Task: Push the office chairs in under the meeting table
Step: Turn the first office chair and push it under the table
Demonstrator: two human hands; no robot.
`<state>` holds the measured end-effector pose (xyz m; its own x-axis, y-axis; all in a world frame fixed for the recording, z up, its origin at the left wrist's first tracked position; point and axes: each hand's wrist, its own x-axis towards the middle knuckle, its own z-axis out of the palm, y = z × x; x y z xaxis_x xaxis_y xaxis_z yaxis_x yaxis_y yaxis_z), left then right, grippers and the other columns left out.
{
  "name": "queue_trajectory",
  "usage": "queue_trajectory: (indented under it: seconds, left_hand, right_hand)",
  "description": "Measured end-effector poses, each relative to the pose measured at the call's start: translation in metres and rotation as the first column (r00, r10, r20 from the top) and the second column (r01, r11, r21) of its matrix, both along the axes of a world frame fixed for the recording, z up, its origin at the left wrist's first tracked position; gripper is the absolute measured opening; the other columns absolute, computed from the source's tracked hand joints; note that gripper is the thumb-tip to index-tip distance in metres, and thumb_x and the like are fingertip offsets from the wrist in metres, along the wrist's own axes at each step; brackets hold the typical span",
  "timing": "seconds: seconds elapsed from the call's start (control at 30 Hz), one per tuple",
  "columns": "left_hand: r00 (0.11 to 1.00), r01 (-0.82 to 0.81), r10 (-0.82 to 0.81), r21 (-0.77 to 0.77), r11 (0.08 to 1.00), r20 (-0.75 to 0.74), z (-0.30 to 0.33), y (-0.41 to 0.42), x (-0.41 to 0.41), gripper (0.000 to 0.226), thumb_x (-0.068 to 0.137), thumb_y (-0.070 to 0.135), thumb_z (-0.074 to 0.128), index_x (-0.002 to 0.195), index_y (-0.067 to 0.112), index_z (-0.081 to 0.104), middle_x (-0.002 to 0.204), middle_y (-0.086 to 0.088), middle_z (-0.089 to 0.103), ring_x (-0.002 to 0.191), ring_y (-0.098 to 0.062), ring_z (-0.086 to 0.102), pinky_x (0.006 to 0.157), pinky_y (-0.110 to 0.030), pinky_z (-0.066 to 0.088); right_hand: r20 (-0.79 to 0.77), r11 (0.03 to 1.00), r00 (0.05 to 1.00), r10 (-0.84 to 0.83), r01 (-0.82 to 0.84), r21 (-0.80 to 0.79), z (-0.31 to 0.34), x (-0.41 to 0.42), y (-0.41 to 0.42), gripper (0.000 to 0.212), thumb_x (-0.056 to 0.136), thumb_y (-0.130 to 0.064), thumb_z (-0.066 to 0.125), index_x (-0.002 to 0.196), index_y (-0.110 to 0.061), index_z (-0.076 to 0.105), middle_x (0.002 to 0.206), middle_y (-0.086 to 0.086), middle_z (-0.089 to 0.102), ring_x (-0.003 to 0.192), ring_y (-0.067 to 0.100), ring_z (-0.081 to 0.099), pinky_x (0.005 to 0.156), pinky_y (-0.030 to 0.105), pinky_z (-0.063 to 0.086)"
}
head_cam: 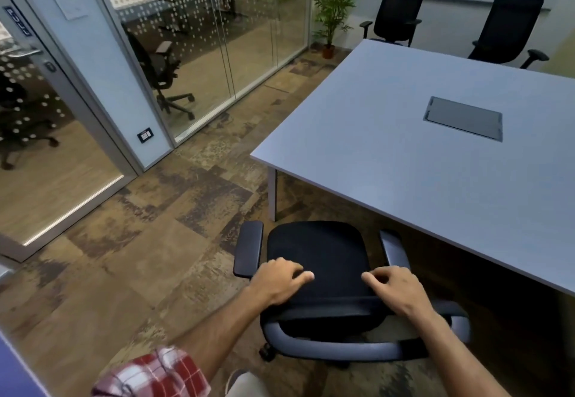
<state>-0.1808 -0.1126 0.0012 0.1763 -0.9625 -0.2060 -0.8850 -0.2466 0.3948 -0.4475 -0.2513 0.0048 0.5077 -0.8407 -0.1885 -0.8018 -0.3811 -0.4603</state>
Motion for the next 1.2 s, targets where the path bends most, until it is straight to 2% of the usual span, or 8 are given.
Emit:
queue_trajectory:
  seconds: [0.2, 0.33, 0.47, 0.63, 0.77, 0.87, 1.1, 1.2]
  left_hand:
    - [0.999, -0.034, 0.035, -0.034, 0.999, 0.011, -0.019, -0.032, 0.088, 0.065, 0.094, 0.070, 0.032, 0.130, 0.026, 0.064, 0.129, 0.001, 0.067, 0.118, -0.024, 0.060, 0.093, -0.044, 0.048]
    - [1.000, 0.016, -0.016, -0.053, 0.998, -0.005, -0.062, -0.066, 0.154, 0.057, 0.099, 0.062, 0.037, 0.134, 0.024, 0.060, 0.130, 0.002, 0.064, 0.119, -0.023, 0.057, 0.095, -0.040, 0.044]
    - [0.992, 0.123, -0.125, -0.117, 0.986, -0.010, -0.097, -0.093, 0.196, 0.044, 0.104, 0.045, 0.041, 0.125, 0.014, 0.065, 0.122, -0.004, 0.067, 0.116, -0.022, 0.054, 0.102, -0.035, 0.032]
    - [0.988, 0.147, -0.149, -0.053, 0.988, -0.030, -0.191, -0.130, 0.252, 0.045, 0.106, 0.034, 0.041, 0.140, 0.007, 0.055, 0.147, -0.012, 0.052, 0.144, -0.028, 0.035, 0.116, -0.040, 0.022]
    - [0.982, 0.173, -0.172, 0.000, 0.985, -0.075, -0.245, -0.145, 0.260, 0.053, 0.107, 0.039, 0.035, 0.150, 0.008, 0.043, 0.158, -0.011, 0.037, 0.150, -0.025, 0.022, 0.121, -0.038, 0.011]
    - [0.977, 0.205, -0.206, -0.037, 0.978, -0.045, -0.268, -0.149, 0.257, 0.057, 0.105, 0.044, 0.031, 0.144, 0.008, 0.051, 0.151, -0.012, 0.047, 0.143, -0.027, 0.036, 0.118, -0.041, 0.020]
    - [0.981, 0.192, -0.195, -0.120, 0.974, -0.014, -0.275, -0.154, 0.258, 0.056, 0.105, 0.047, 0.031, 0.136, 0.010, 0.058, 0.137, -0.006, 0.057, 0.128, -0.022, 0.047, 0.110, -0.038, 0.033]
    - [0.979, 0.194, -0.199, -0.107, 0.975, -0.034, -0.281, -0.155, 0.257, 0.057, 0.105, 0.047, 0.028, 0.137, 0.009, 0.058, 0.137, -0.006, 0.057, 0.128, -0.022, 0.047, 0.110, -0.039, 0.033]
  right_hand:
    - [0.080, 0.986, 0.995, 0.052, -0.064, 0.154, -0.010, 0.116, -0.003, 0.046, 0.084, -0.065, 0.050, 0.101, -0.033, 0.079, 0.101, -0.017, 0.076, 0.094, 0.001, 0.067, 0.085, 0.031, 0.055]
    - [0.128, 0.970, 0.991, -0.036, 0.004, 0.242, -0.050, 0.201, -0.018, 0.044, 0.084, -0.061, 0.050, 0.099, -0.032, 0.079, 0.096, -0.022, 0.075, 0.088, -0.006, 0.064, 0.080, 0.024, 0.051]
    - [0.183, 0.913, 0.965, -0.190, 0.105, 0.395, -0.088, 0.254, -0.026, 0.045, 0.095, -0.046, 0.054, 0.091, -0.005, 0.072, 0.094, 0.011, 0.074, 0.089, 0.023, 0.068, 0.079, 0.044, 0.054]
    - [0.163, 0.647, 0.840, -0.518, 0.260, 0.717, -0.178, 0.321, -0.034, 0.023, 0.105, -0.028, 0.050, 0.106, -0.022, 0.072, 0.108, -0.001, 0.073, 0.107, 0.014, 0.067, 0.094, 0.031, 0.051]
    - [0.083, 0.426, 0.731, -0.678, 0.298, 0.854, -0.236, 0.355, -0.023, 0.030, 0.108, -0.031, 0.043, 0.104, -0.026, 0.072, 0.100, -0.009, 0.074, 0.095, 0.004, 0.068, 0.076, 0.020, 0.051]
    - [0.057, 0.369, 0.707, -0.705, 0.296, 0.881, -0.274, 0.376, -0.010, 0.042, 0.107, -0.043, 0.037, 0.099, -0.029, 0.075, 0.096, -0.007, 0.078, 0.089, 0.004, 0.072, 0.075, 0.024, 0.053]
    - [0.201, 0.458, 0.661, -0.723, 0.241, 0.856, -0.303, 0.396, 0.007, 0.049, 0.109, -0.045, 0.028, 0.113, -0.026, 0.073, 0.106, -0.010, 0.077, 0.102, 0.004, 0.069, 0.085, 0.020, 0.052]
    - [0.252, 0.520, 0.653, -0.715, 0.255, 0.815, -0.311, 0.398, 0.006, 0.047, 0.111, -0.034, 0.030, 0.104, -0.017, 0.074, 0.094, -0.006, 0.077, 0.089, 0.004, 0.070, 0.075, 0.018, 0.052]
